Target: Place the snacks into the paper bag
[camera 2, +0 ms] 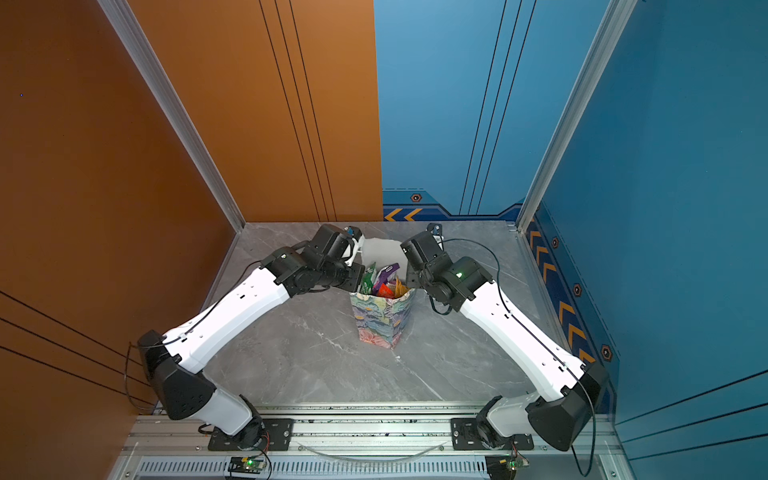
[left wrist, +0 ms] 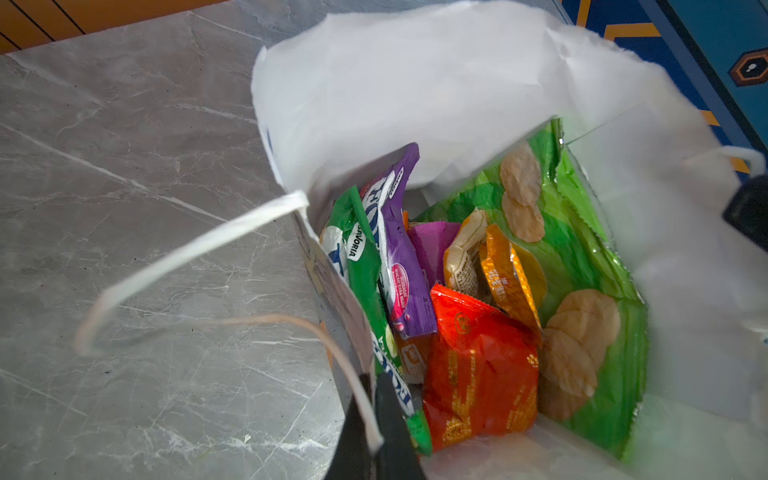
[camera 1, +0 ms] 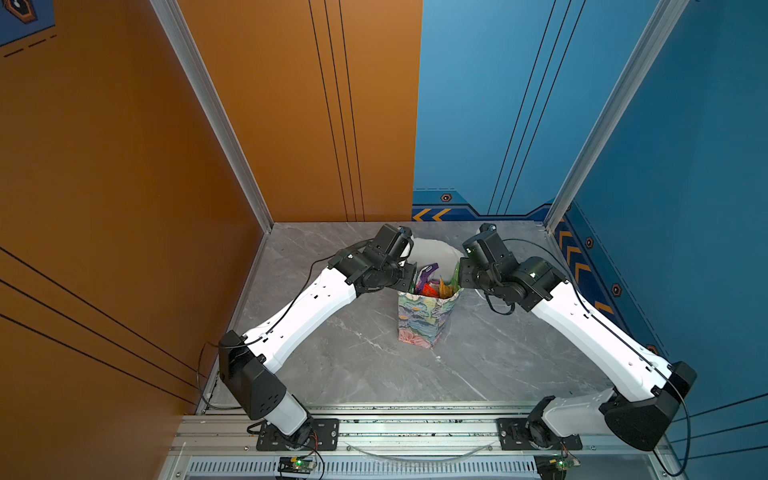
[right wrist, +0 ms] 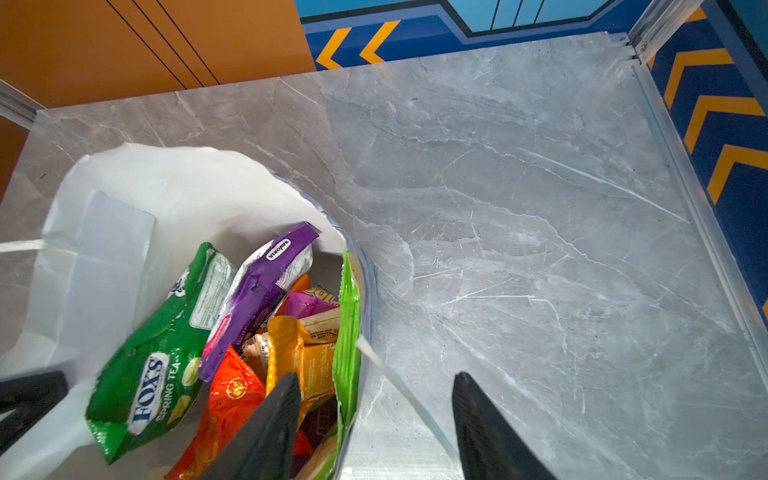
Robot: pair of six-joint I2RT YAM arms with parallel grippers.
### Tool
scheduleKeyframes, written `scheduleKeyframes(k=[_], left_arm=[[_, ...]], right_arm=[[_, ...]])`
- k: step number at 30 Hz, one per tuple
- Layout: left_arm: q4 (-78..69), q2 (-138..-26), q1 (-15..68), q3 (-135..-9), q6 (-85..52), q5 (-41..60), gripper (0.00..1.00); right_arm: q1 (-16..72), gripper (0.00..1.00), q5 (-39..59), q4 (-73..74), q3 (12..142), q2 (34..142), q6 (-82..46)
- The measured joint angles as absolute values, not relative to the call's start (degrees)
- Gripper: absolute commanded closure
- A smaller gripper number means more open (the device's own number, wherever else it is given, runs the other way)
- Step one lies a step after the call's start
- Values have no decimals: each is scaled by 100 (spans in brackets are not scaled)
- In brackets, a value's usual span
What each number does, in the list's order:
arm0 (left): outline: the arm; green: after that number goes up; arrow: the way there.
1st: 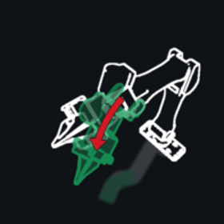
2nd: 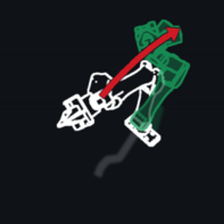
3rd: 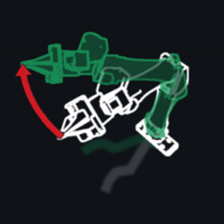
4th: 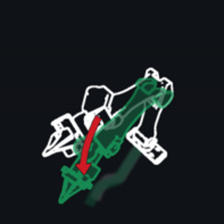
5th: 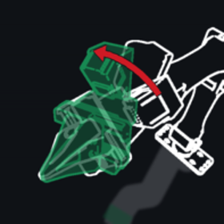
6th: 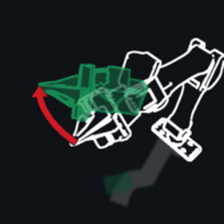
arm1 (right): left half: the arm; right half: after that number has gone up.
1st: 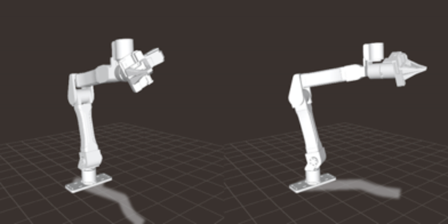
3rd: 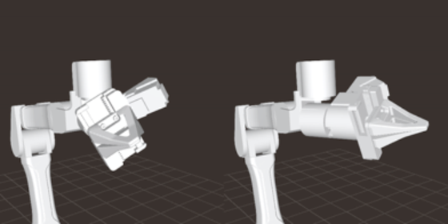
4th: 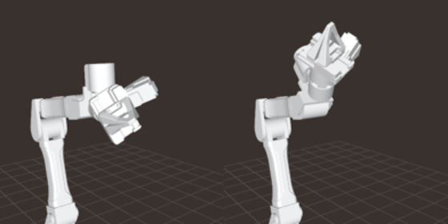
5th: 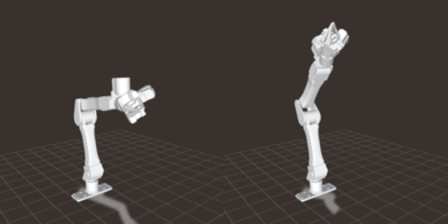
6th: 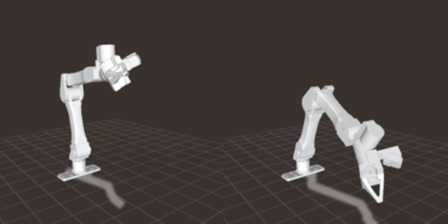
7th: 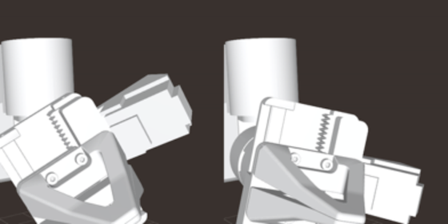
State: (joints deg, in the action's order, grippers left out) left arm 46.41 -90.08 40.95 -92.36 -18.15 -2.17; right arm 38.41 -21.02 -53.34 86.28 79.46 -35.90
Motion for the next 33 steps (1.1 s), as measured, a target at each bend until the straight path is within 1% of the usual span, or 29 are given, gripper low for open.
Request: scheduleKeyframes(k=[2,5,8,12,14,16,18,24,28,33], left_arm=[[4644,-9006,4095,-9233,-1817,-217,98],[4644,-9000,4097,-9231,-1817,-217,98],[4644,-9000,4097,-9231,-1817,-220,98],[4641,-9000,4106,-9229,-1815,-222,98],[4644,-9000,4106,-9229,-1815,-239,98],[4644,-9000,4106,-9227,-1815,-244,98],[4646,-9000,4108,-9227,-1813,-244,98],[4652,-8989,4117,-9225,-1817,-287,98],[4777,-8989,4042,-9260,-1957,-344,98],[5293,-9085,3820,-9810,-2375,-373,96]], right_arm=[[3815,47,-2021,-5343,8628,8038,-3605],[3793,56,-1879,-5345,8628,8193,-3607],[3791,66,-1728,-5345,8628,8359,-3607],[3806,85,-1568,-5341,8680,8527,-3607],[3835,92,-1514,-5349,8772,8591,-3577],[3876,97,-1494,-5358,8879,8672,-3555],[3913,100,-1479,-5356,8984,8772,-3533],[3938,100,-1396,-5319,9139,8945,-3516],[3938,100,-1278,-5317,9520,9174,-3472],[3920,100,-1151,-5328,10066,9323,-3387]])
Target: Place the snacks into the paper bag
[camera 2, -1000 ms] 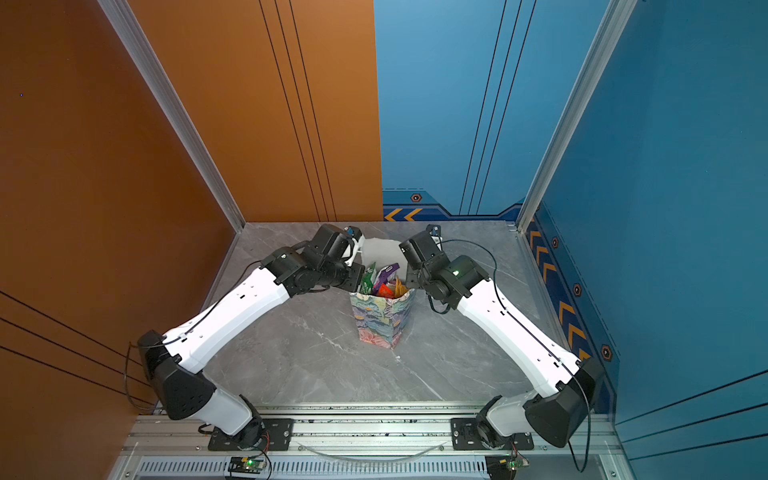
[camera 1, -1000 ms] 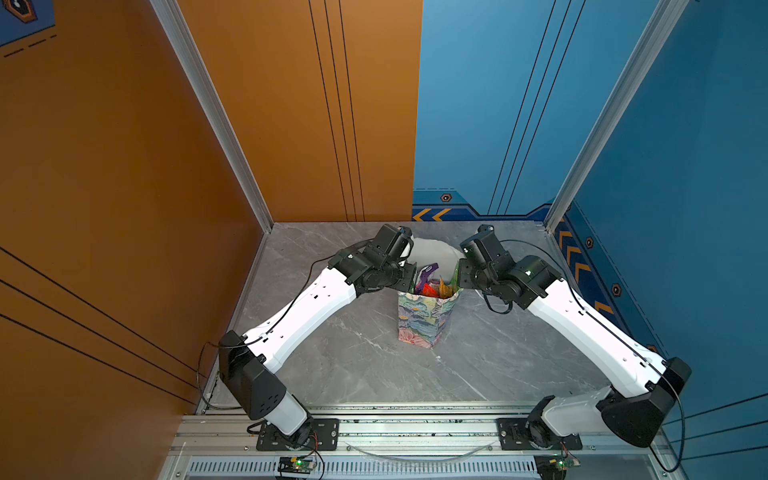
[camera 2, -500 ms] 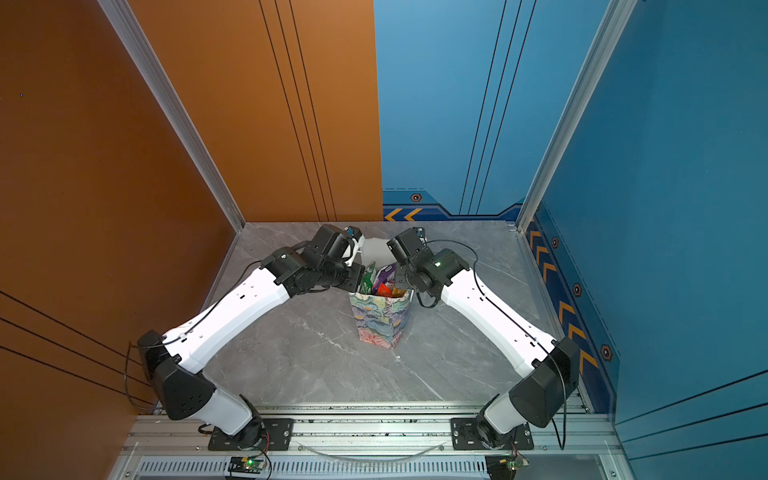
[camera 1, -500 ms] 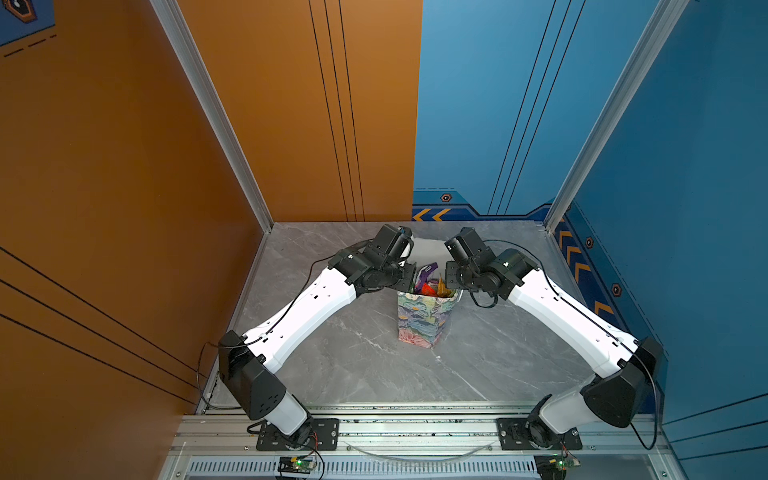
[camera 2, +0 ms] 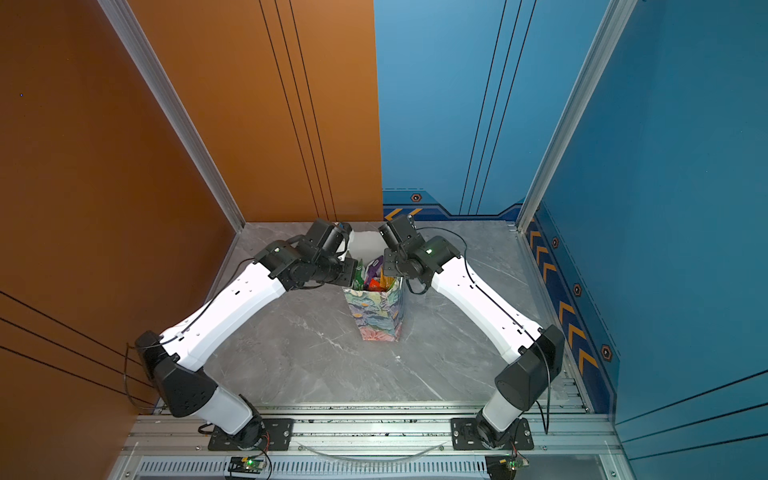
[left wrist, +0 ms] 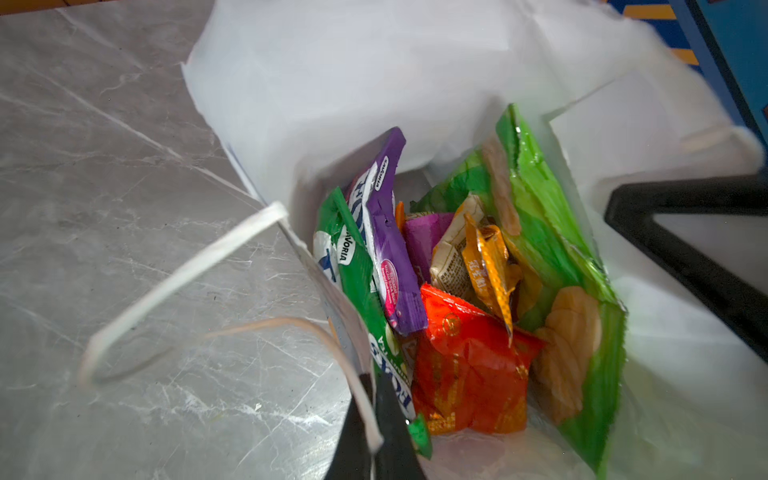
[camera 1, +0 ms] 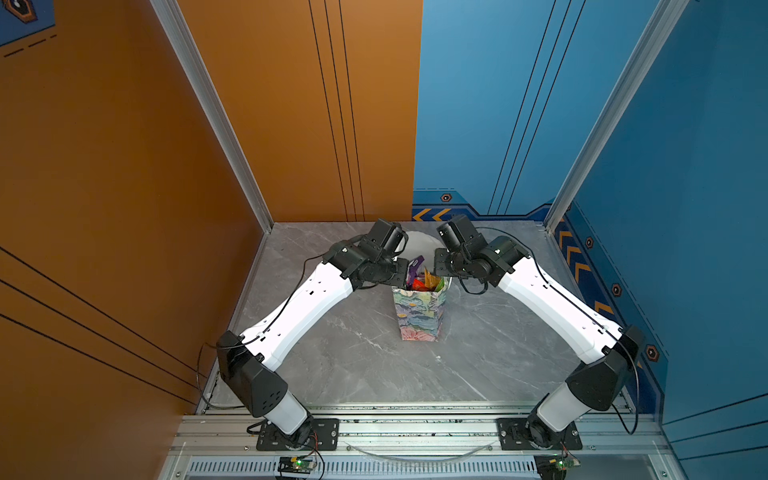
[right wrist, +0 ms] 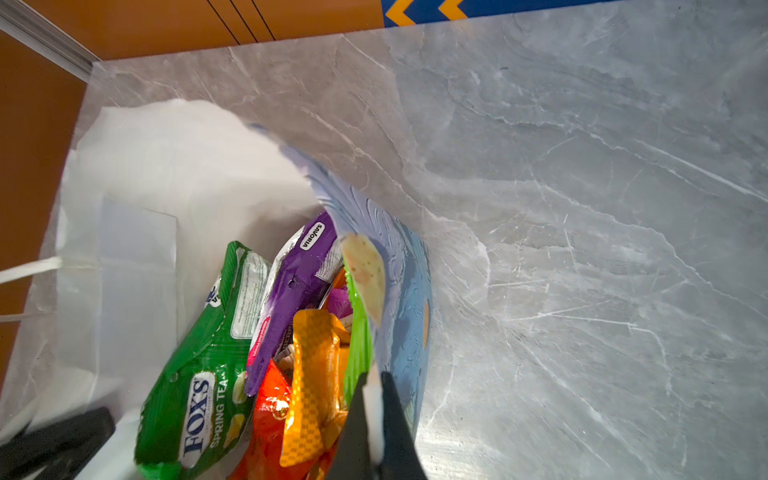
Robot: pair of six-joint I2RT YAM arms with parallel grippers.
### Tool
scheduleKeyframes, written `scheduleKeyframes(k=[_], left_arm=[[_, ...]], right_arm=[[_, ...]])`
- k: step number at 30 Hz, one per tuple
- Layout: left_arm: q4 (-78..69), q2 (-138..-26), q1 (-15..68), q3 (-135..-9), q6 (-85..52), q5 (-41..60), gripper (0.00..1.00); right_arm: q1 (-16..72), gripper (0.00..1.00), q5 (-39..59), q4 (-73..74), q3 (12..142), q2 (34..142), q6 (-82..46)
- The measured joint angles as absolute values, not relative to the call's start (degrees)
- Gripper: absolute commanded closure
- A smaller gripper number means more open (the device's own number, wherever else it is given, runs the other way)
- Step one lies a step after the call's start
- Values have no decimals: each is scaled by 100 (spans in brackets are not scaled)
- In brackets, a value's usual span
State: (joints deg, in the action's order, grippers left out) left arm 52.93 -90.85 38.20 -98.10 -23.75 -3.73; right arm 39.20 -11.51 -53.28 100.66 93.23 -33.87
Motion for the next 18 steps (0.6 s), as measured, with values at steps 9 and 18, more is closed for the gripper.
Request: scheduleKeyframes(k=[9,18], left_arm=[[5334,-9386,3800,-10457,-2912,-563,95],[5030,-10175,3870,-10525,-3131,-604,59]], right_arm=[[3496,100,-860,-4836,10197,9417,-3393],[2969,72,-408,-4051,9703,9824,-3691]])
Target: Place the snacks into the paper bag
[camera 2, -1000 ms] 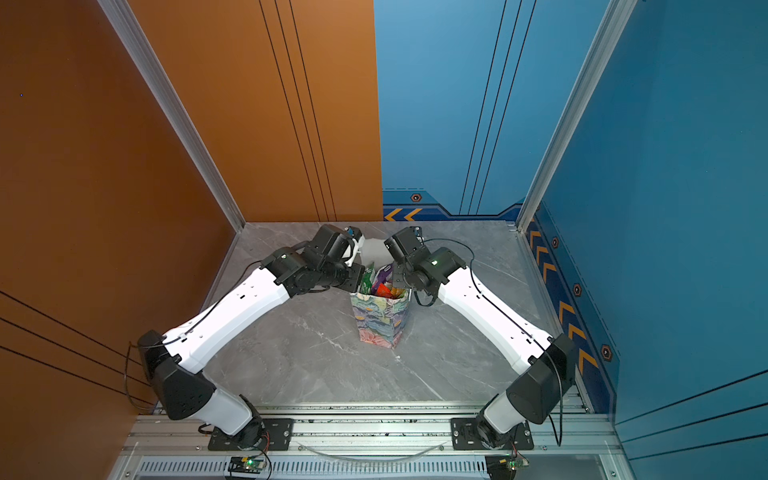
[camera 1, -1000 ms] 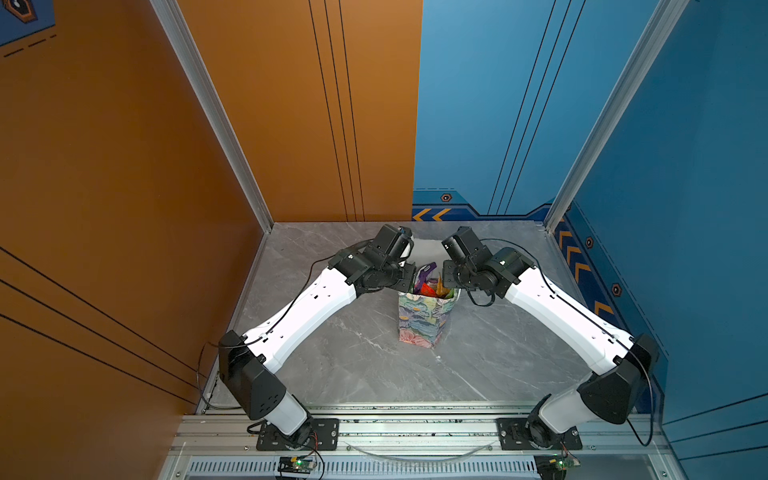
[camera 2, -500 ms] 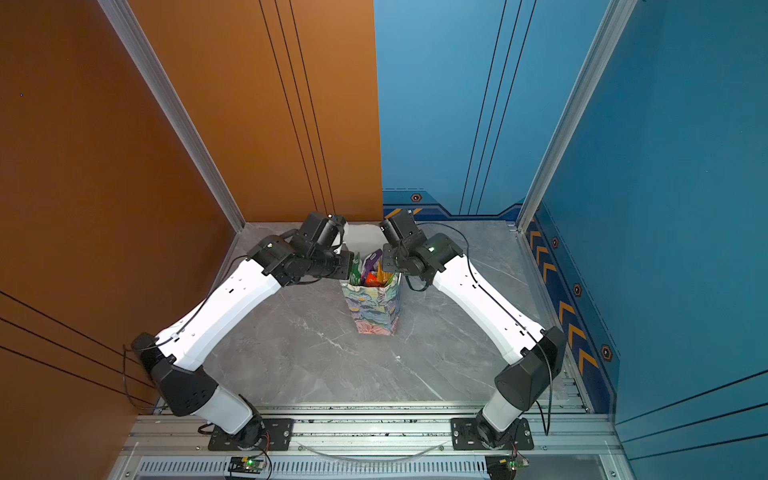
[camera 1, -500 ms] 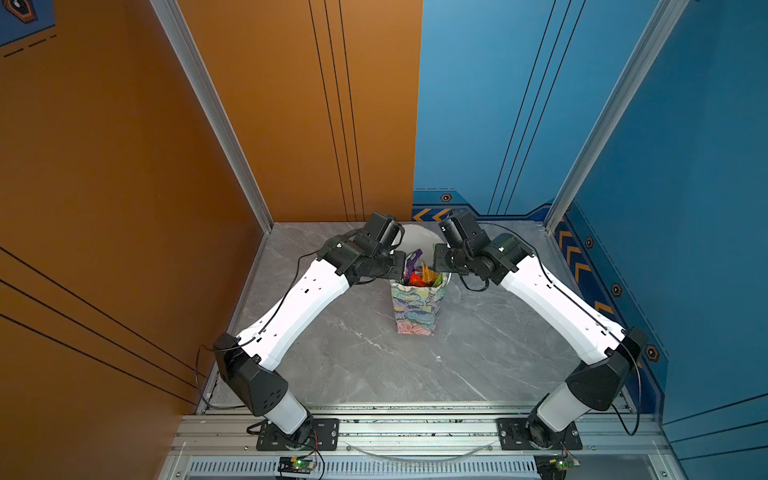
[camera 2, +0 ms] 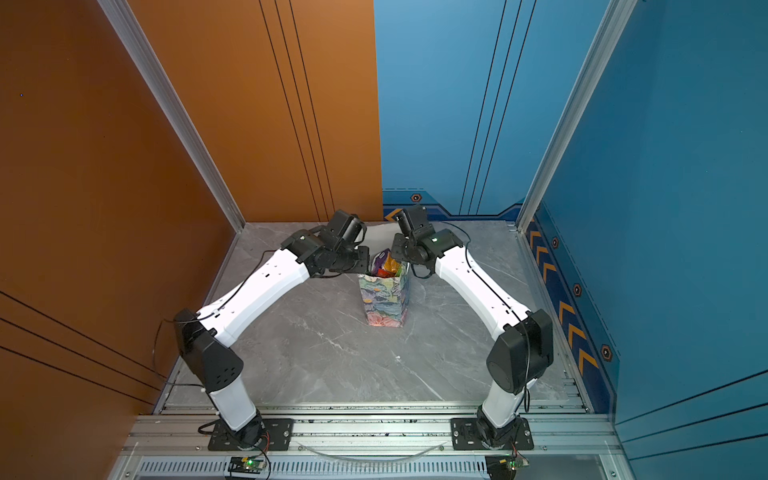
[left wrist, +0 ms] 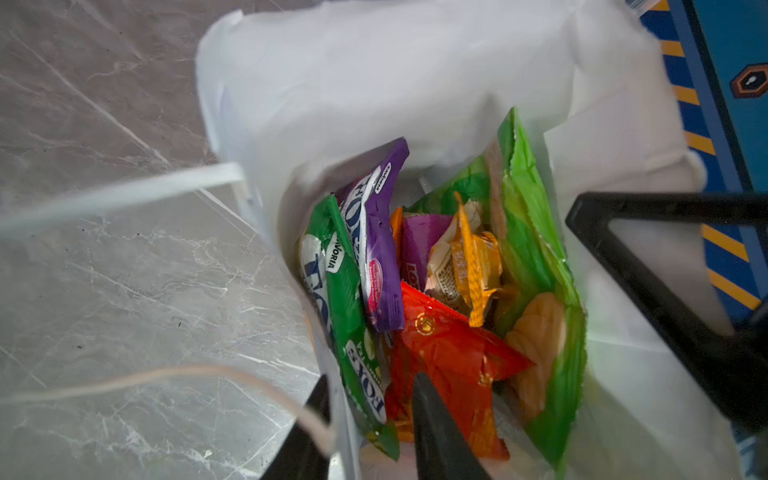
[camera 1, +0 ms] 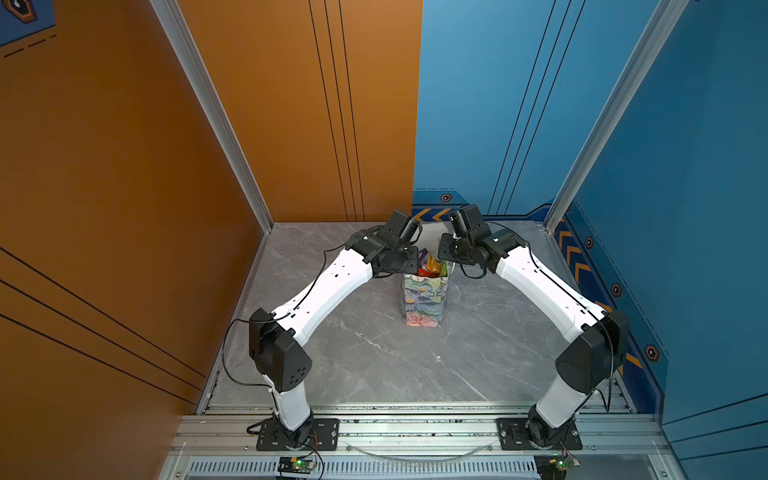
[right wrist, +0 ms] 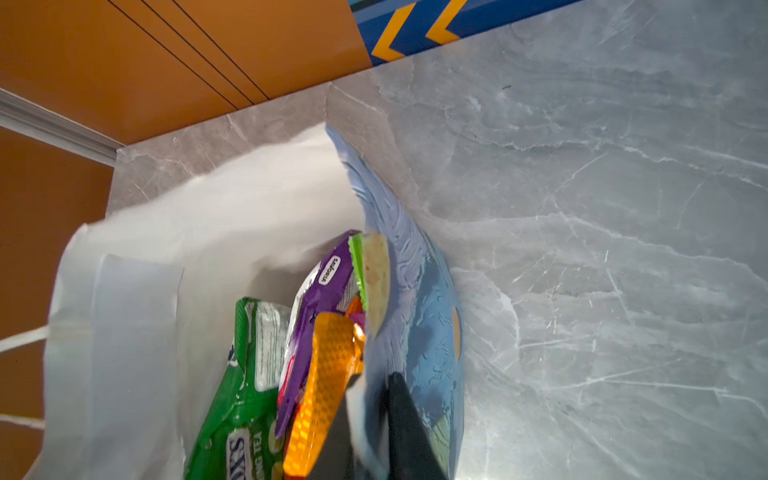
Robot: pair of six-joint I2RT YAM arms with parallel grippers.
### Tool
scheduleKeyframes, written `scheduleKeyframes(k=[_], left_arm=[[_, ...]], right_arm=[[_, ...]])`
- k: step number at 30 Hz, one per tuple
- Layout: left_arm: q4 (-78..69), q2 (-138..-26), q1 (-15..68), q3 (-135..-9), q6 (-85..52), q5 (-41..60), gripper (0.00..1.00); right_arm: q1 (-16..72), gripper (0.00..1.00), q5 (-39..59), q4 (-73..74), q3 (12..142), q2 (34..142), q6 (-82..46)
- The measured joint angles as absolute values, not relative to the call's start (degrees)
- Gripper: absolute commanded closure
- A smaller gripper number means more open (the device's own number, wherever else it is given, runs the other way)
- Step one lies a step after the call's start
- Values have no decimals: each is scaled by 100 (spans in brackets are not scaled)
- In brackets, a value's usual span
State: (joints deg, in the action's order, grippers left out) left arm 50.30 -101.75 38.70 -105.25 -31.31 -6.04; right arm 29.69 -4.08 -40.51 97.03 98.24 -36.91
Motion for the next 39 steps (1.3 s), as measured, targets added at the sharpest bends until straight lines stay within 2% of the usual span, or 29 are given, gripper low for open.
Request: scheduleKeyframes(k=[3,6,10,14,20,27,31,39], left_arm=[[5004,-10173,3870,-10589,-3173,-604,51],[4950,-10158,3870,-10610,-3203,-602,37],[5070,-10156,3868,-10781,-3216,-600,20],[5166,-10025,3824,-10945,-3122,-598,1],[5231,-9478,3708,-10945,-3006,-609,2],[5194,-8685,3551,-10715,-2781,-1013,2],[4930,-8034,3236,-9898,-2749,-1337,2],[3618,-6554,2171,-7249,-3057,-1815,2]], right_arm=[[2945,60,-342,-3841,9699,9813,-3758],[2945,50,-307,-3723,9636,9762,-3774],[2932,23,-316,-3688,9487,9529,-3774],[2880,7,-316,-3701,9485,9185,-3634],[2735,1,-285,-3815,9485,8665,-3369],[2318,0,-211,-3837,9070,7841,-3065],[1813,0,-233,-3691,8416,7129,-2939],[823,0,-449,-3208,7046,6239,-2392]])
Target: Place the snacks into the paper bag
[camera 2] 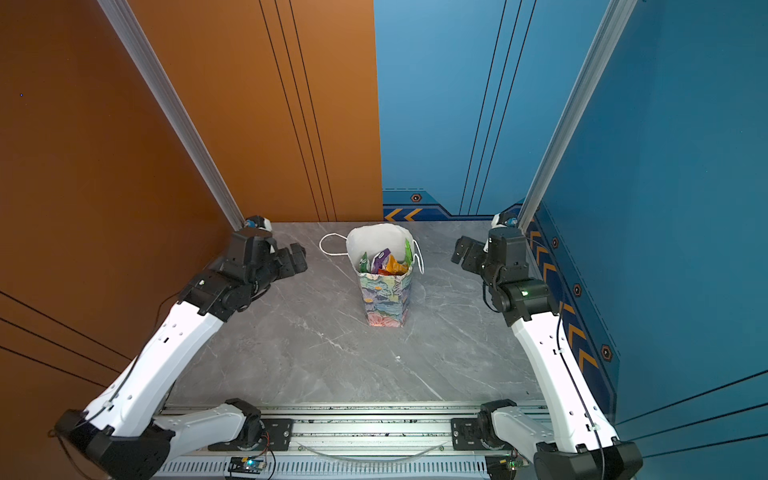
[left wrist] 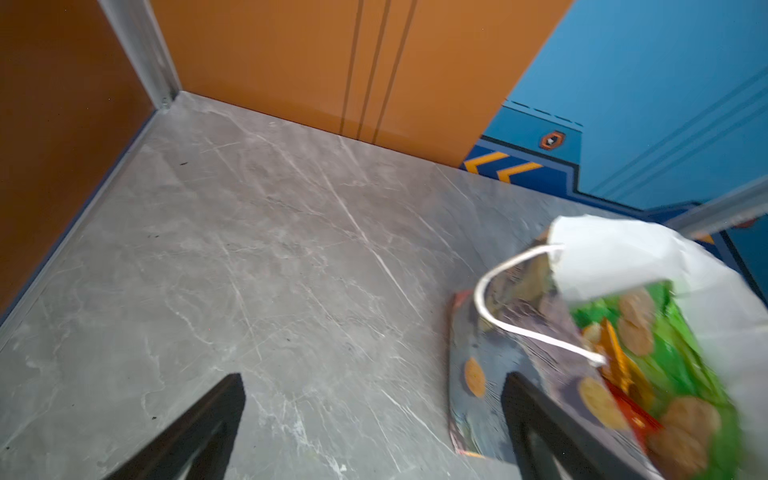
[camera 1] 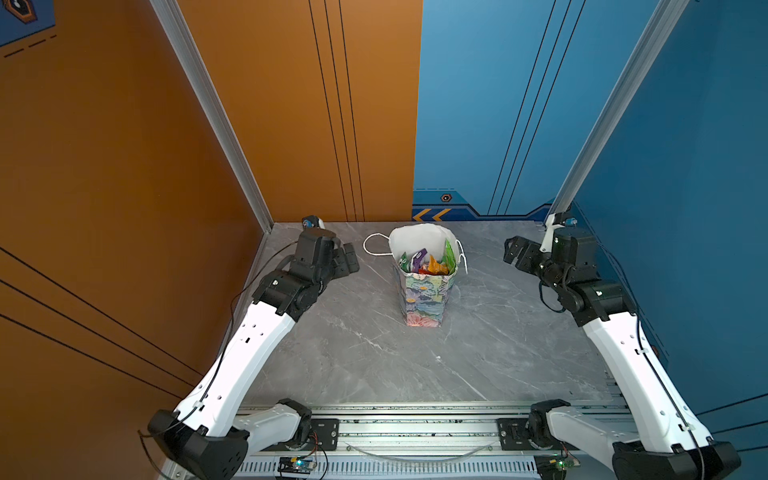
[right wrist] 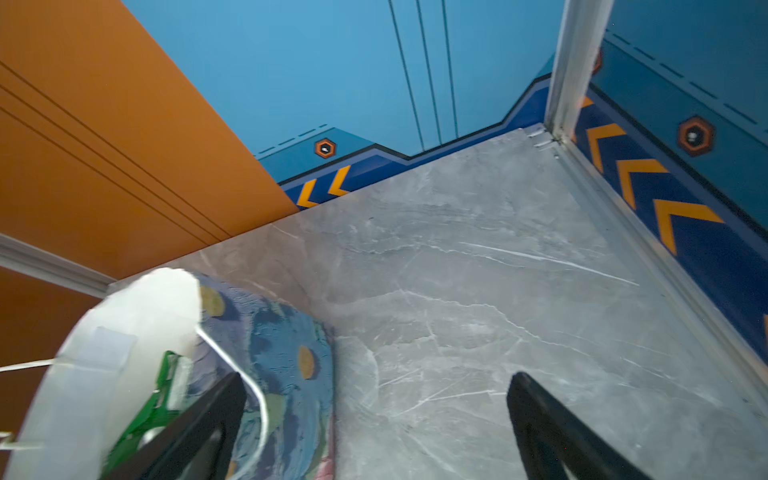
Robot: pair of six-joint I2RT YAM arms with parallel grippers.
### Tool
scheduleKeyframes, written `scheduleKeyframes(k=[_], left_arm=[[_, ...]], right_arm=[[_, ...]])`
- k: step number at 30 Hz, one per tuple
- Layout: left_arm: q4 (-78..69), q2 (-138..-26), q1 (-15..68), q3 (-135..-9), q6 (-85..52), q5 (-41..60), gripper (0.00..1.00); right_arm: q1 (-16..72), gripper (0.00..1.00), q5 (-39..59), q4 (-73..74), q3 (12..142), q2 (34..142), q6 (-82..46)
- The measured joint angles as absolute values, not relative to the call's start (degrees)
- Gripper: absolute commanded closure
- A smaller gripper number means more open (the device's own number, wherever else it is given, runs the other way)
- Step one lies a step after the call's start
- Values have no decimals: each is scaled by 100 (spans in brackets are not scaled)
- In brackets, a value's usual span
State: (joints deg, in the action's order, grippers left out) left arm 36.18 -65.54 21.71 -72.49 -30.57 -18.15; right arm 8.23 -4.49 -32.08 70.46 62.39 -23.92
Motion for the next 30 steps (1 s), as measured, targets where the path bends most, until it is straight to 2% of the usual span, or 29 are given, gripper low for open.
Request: scheduleKeyframes(k=[6,10,15,20,30], left_arm=[[2399,-5717,1688,-5636,-3083,-2436,2],[1564,-5524,1678,-4698,-2552,-3094,2],[751,-6040,1678,-4185,-1809,-3575,2],[-410,-6211,1682,-3321,-1076,-3712,2],[-3072,-7122,1704,-2185,-14,-3553,2]], right_arm=[[217,0,-871,-2849,6114,5815,-1990],[69,0,-1031,-2110,5168,5400,-1758],[69,0,-1249,-1041,3881,5072,-1527],[69,0,-1573,-399,3361,5118,-1448],[349,0,-1811,1041,2622,6025,-1219]])
